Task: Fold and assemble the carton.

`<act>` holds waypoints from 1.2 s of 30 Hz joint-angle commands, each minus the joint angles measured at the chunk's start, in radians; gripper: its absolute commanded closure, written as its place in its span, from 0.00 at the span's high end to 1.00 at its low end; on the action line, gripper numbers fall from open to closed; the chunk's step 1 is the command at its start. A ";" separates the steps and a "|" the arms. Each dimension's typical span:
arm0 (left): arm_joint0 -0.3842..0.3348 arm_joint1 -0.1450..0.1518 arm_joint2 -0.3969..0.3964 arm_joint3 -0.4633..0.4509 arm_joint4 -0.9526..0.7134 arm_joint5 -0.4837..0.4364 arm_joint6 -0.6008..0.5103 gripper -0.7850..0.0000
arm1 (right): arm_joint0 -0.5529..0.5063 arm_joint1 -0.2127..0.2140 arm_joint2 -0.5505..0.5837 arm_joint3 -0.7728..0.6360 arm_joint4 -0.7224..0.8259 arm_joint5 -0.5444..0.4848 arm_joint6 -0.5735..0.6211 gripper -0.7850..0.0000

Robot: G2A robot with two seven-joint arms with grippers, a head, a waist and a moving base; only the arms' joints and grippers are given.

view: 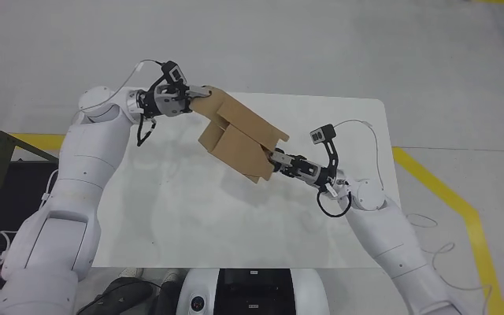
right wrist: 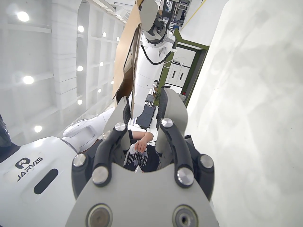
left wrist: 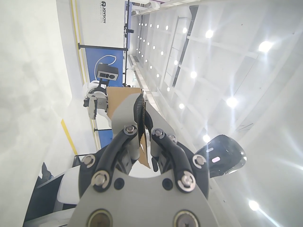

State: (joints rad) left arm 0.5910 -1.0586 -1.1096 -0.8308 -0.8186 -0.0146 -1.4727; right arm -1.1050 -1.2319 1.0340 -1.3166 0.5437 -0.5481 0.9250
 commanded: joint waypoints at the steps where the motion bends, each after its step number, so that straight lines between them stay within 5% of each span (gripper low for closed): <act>1: 0.001 -0.001 0.003 -0.002 0.007 0.001 0.002 0.00 | 0.003 -0.001 -0.001 0.000 0.000 0.001 0.001 0.30; 13: 0.004 -0.011 0.022 -0.018 0.029 0.002 0.009 0.00 | 0.017 -0.009 -0.010 0.006 0.009 -0.005 0.001 0.28; 16: 0.004 -0.012 0.024 -0.017 0.034 0.002 0.008 0.00 | 0.019 -0.011 -0.009 0.009 0.010 -0.007 0.001 0.13; 17: 0.003 -0.013 0.024 -0.016 0.035 0.002 0.008 0.00 | 0.019 -0.011 -0.008 0.008 0.012 -0.008 0.002 0.00; 27: 0.002 -0.016 0.023 0.004 0.041 0.005 0.014 0.00 | 0.015 -0.011 0.003 0.002 0.012 -0.012 0.011 0.00; 28: 0.001 -0.016 0.021 0.008 0.041 0.005 0.016 0.30 | 0.014 -0.011 0.005 0.000 0.011 -0.012 0.013 0.00; 29: 0.000 -0.016 0.019 0.012 0.041 0.004 0.017 0.97 | 0.012 -0.010 0.009 -0.002 0.009 -0.014 0.013 0.00; 36: -0.012 -0.009 -0.011 0.041 0.034 0.005 0.015 1.00 | -0.009 -0.005 0.029 -0.019 -0.005 -0.011 0.012 0.00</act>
State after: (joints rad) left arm 0.5802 -1.0693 -1.1164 -0.7934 -0.7861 -0.0102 -1.4545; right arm -1.1106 -1.2372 1.0609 -1.3332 0.5407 -0.5605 0.9368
